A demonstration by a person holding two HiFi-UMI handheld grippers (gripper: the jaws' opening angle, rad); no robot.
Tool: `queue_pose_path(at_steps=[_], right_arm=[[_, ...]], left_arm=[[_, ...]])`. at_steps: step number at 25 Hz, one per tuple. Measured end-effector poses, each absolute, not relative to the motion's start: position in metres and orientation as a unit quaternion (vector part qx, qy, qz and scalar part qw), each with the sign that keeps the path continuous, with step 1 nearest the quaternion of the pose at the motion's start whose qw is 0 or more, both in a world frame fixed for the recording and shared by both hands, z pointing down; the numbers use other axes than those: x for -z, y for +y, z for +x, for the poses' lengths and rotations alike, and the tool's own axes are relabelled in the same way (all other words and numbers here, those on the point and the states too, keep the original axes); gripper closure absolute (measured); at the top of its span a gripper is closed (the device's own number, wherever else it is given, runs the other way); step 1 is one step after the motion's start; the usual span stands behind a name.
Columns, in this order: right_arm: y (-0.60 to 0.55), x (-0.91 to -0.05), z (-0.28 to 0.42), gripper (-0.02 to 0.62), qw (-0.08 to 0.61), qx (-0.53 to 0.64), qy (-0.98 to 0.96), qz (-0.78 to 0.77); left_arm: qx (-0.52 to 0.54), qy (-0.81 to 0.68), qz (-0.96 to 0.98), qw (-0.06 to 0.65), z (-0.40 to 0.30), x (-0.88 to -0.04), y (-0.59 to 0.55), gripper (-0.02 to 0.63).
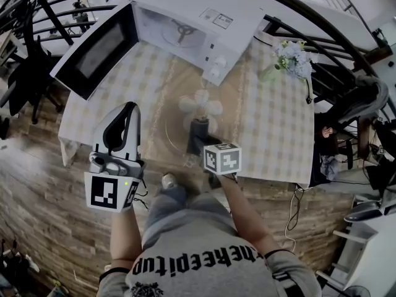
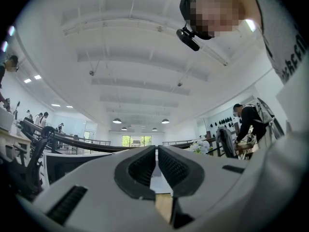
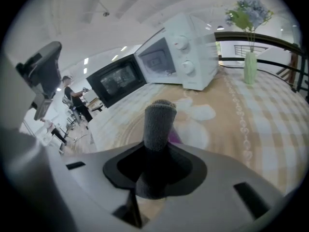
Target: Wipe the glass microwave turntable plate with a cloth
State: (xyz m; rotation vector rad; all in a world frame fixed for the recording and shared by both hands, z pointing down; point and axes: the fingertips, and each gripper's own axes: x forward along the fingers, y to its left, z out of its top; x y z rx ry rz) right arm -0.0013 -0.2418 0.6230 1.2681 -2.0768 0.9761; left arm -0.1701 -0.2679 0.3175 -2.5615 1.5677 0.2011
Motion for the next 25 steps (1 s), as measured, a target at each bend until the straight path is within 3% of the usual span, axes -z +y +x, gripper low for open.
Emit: queue_pose_path(at_steps=[5,9,25], right_arm=[[-0.213,-0.621,-0.085,0.482,0.27,-0.353,-0.812,0.379],[-0.2,-0.64,-0.101,0.482,0.292,-0.345,-0.817,0.357],[-0.207,-0.642,-0.004,0.482,0.277,-0.344,-0.783,0.439]], left_arm=[[-0.064,0.519,-0.85,0.067,-0.17,-0.318,-0.266,0.588],[-0.06,0.521,-0.849,0.067,-0.173,-0.319,-0.263,0.588],[-0.064,0.515,-0.852,0.071,-0.157,-0.312,-0.245,0.588]])
